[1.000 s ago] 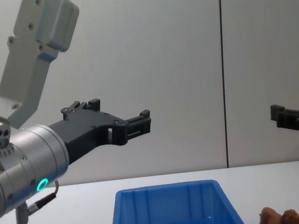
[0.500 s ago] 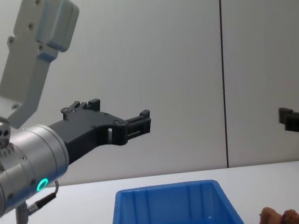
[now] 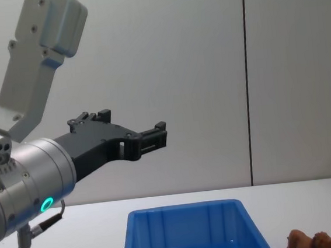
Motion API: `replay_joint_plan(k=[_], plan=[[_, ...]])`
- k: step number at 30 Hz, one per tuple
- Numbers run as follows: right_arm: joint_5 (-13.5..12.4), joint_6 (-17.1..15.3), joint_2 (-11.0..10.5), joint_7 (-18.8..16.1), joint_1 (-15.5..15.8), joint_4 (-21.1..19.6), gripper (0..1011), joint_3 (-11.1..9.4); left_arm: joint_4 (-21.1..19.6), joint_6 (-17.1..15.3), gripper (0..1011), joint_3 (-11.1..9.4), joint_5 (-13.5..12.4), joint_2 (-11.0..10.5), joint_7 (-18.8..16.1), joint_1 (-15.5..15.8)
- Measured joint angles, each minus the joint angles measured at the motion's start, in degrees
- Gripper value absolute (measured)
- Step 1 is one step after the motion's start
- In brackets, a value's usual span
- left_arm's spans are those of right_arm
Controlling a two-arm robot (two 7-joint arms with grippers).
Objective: Pick up the two dolls from the table and place them into the box.
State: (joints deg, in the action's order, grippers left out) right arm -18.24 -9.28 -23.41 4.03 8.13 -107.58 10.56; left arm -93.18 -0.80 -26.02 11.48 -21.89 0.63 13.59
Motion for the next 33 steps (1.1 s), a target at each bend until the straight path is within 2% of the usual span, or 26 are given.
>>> replay_joint_plan(k=[1, 5, 7, 8, 11, 20, 33], plan=[[0.0, 0.0, 0.0, 0.0, 0.0, 0.0, 1001, 0.0, 0.0, 0.0, 1001, 0.0, 0.0, 0.0, 0.0, 0.0], [-0.3, -2.8, -0.4, 0.7, 0.5, -0.5, 1001, -0.3, 0.0, 0.0, 1001, 0.0, 0.0, 0.0, 0.0, 0.0], [-0.3, -5.3, -0.4, 1.0, 0.5, -0.3, 1001, -0.4, 0.0, 0.0, 1001, 0.0, 0.0, 0.0, 0.0, 0.0], [-0.3, -5.3, -0.4, 1.0, 0.5, -0.3, 1001, -0.4, 0.0, 0.0, 1001, 0.0, 0.0, 0.0, 0.0, 0.0], [-0.3, -8.4, 0.3, 1.1, -0.6, 1.1, 1001, -0.3, 0.0, 0.0, 1001, 0.0, 0.0, 0.0, 0.0, 0.0], [0.6, -13.8, 2.9, 0.8, -4.4, 6.7, 1001, 0.5, 0.0, 0.0, 1001, 0.0, 0.0, 0.0, 0.0, 0.0], [2.3, -17.0, 6.3, 0.5, -8.6, 14.3, 1001, 1.8, 0.0, 0.0, 1001, 0.0, 0.0, 0.0, 0.0, 0.0]])
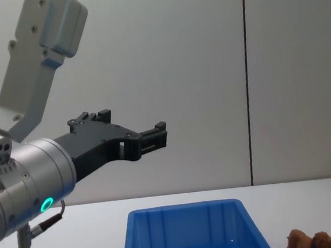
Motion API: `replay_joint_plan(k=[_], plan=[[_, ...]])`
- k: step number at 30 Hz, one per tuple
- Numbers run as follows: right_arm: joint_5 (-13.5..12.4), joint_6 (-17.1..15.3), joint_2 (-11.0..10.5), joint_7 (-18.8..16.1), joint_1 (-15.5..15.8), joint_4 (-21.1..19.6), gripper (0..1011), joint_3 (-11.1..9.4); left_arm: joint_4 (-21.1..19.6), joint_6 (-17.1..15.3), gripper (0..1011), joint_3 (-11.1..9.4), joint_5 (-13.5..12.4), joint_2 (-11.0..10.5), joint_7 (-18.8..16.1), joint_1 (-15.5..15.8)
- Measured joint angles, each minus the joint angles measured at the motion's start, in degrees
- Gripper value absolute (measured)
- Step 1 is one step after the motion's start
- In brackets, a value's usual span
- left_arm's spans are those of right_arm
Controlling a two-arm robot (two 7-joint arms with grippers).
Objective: Pick up the two dolls from the table and place them into the box.
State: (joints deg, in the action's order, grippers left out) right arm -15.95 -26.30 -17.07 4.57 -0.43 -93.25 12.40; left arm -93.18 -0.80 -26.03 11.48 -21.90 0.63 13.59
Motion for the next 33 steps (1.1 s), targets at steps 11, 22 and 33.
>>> replay_joint_plan(k=[11, 22, 33], plan=[[1.0, -0.9, 1.7, 0.4, -1.8, 3.6, 945, 0.6, 0.0, 0.0, 1001, 0.0, 0.0, 0.0, 0.0, 0.0], [1.4, -1.3, 2.3, 0.6, -2.5, 5.0, 634, 0.9, 0.0, 0.0, 1001, 0.0, 0.0, 0.0, 0.0, 0.0], [1.6, -1.1, 2.5, 0.7, -2.7, 5.4, 380, 0.9, 0.0, 0.0, 1001, 0.0, 0.0, 0.0, 0.0, 0.0]])
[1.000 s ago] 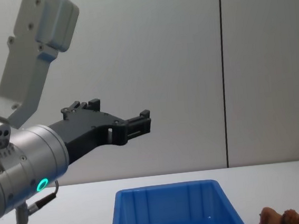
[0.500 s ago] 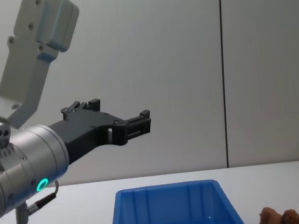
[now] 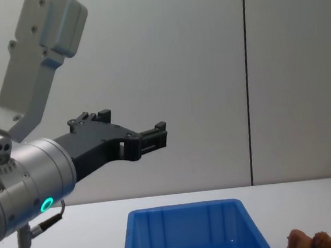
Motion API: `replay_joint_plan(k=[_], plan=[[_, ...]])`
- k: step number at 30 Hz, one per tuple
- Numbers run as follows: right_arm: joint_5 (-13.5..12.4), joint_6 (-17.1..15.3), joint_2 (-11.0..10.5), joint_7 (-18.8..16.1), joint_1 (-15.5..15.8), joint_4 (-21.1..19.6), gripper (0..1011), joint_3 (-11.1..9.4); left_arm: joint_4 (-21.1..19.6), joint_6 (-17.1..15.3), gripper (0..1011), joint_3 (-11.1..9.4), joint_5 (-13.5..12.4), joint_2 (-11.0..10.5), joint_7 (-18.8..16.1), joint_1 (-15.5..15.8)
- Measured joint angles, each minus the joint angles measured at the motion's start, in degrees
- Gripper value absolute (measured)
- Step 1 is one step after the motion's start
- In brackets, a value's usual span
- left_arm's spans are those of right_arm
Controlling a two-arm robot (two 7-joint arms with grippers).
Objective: Pick up the two dolls from the table and place them into the box.
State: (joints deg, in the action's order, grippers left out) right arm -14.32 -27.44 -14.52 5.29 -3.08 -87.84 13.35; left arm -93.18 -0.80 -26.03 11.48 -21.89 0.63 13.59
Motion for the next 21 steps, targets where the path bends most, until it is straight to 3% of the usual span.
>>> replay_joint_plan(k=[14, 21], plan=[[2.4, 5.0, -0.1, 0.1, 0.3, -2.3, 380, -0.1, 0.0, 0.0, 1001, 0.0, 0.0, 0.0, 0.0, 0.0], [4.1, 8.1, -0.1, -1.5, 0.2, -4.3, 380, 0.0, 0.0, 0.0, 1001, 0.0, 0.0, 0.0, 0.0, 0.0]])
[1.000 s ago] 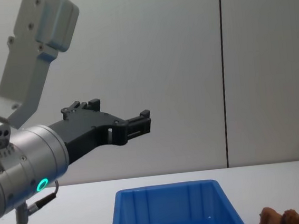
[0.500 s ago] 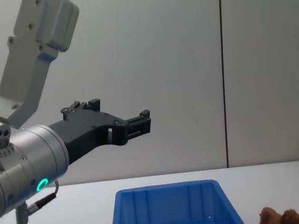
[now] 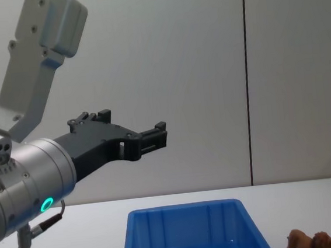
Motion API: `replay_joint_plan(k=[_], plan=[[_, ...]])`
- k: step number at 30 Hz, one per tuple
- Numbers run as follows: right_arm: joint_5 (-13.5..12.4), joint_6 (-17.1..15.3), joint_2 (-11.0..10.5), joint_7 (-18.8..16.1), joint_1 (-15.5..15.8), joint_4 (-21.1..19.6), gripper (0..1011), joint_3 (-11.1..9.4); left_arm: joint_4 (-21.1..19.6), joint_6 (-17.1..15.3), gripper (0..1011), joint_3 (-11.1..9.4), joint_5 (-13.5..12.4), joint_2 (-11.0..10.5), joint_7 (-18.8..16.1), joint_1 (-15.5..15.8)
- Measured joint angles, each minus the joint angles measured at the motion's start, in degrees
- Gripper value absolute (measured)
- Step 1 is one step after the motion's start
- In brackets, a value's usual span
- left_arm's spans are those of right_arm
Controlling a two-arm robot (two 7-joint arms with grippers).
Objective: Pick up the two dolls from the table and place them into the box.
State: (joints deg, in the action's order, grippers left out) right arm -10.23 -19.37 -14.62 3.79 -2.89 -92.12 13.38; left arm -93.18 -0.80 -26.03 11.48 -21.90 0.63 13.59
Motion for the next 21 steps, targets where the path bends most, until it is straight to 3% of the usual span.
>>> replay_joint_plan(k=[10, 21], plan=[[1.3, 3.0, 0.3, -5.0, -0.6, -3.0, 380, 0.7, 0.0, 0.0, 1001, 0.0, 0.0, 0.0, 0.0, 0.0], [1.1, 3.0, 1.5, -11.9, -1.8, -4.8, 380, 2.0, 0.0, 0.0, 1001, 0.0, 0.0, 0.0, 0.0, 0.0]])
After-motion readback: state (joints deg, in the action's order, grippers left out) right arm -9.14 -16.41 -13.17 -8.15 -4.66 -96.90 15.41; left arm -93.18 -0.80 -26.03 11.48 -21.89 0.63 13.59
